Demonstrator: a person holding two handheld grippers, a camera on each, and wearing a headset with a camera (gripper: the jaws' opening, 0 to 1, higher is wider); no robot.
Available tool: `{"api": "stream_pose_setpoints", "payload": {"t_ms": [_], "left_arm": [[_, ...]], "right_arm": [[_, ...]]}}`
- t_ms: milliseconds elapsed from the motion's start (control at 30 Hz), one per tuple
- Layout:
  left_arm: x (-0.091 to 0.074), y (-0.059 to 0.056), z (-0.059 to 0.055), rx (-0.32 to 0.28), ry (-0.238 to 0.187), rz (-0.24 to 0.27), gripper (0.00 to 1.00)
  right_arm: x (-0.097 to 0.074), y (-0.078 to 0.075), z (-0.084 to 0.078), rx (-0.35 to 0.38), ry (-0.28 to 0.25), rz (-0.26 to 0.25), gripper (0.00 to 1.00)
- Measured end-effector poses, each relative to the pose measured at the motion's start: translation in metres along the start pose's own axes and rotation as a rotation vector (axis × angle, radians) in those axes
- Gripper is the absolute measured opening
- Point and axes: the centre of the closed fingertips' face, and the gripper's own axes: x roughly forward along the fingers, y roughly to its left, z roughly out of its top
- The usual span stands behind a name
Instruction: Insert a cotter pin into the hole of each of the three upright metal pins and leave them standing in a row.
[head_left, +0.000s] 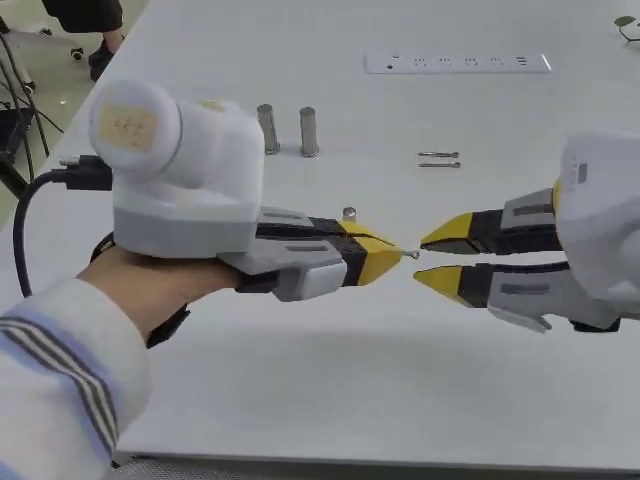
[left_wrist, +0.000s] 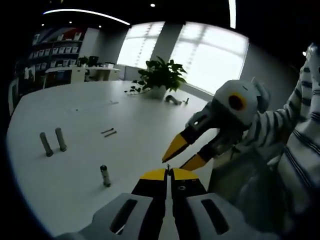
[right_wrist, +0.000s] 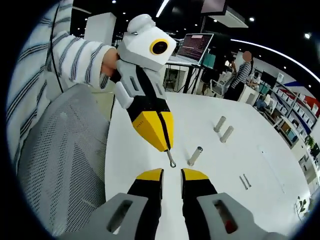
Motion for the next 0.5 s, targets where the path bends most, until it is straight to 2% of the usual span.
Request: {"api": "stream_pose_setpoints", "payload": {"t_ms": [100, 333, 433, 500], "left_arm": [[-0.001, -0.002, 0.001, 0.037, 0.0, -0.01, 0.0], [-0.004, -0.009, 0.004, 0.122, -0.006, -0.036, 0.0], [-0.004, -0.014, 0.003, 0.162, 0.005, -0.053, 0.0], [-0.003, -0.014, 0.003, 0.163, 0.006, -0.057, 0.0]], "right_arm": [[-0.001, 0.0, 0.002, 0.059, -0.023, 0.024, 0.09], [-0.002, 0.002, 0.005, 0.129, -0.071, 0.076, 0.08], [-0.002, 0.005, 0.008, 0.157, -0.095, 0.099, 0.05], [-0.002, 0.006, 0.01, 0.167, -0.098, 0.104, 0.01]]}}
